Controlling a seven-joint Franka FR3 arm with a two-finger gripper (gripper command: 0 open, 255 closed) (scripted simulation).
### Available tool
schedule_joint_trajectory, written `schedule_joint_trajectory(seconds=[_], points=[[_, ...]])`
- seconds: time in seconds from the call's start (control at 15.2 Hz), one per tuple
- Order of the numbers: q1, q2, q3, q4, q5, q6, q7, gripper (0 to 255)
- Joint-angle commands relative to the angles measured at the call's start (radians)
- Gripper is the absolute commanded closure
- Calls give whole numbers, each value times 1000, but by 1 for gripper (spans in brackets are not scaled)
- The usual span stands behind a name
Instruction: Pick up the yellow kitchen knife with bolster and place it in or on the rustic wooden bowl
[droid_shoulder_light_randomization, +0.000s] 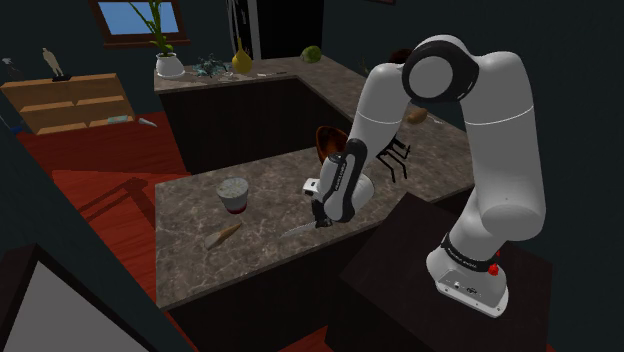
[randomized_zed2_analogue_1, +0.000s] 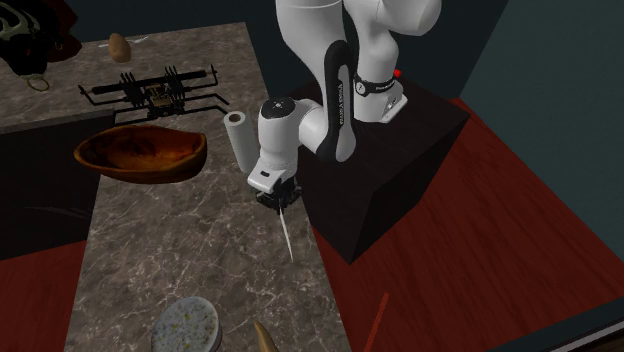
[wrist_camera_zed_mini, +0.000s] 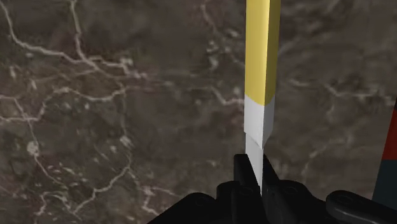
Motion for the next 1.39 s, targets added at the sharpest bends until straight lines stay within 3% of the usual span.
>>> schedule_joint_trajectory(seconds=[0.0,0.59,1.32], points=[[0,0,0,0,0,0,0,255],[29,-125,-27,-45,3,-82,7,255],[104,-319,-109,-93,-35,-229,48,255]])
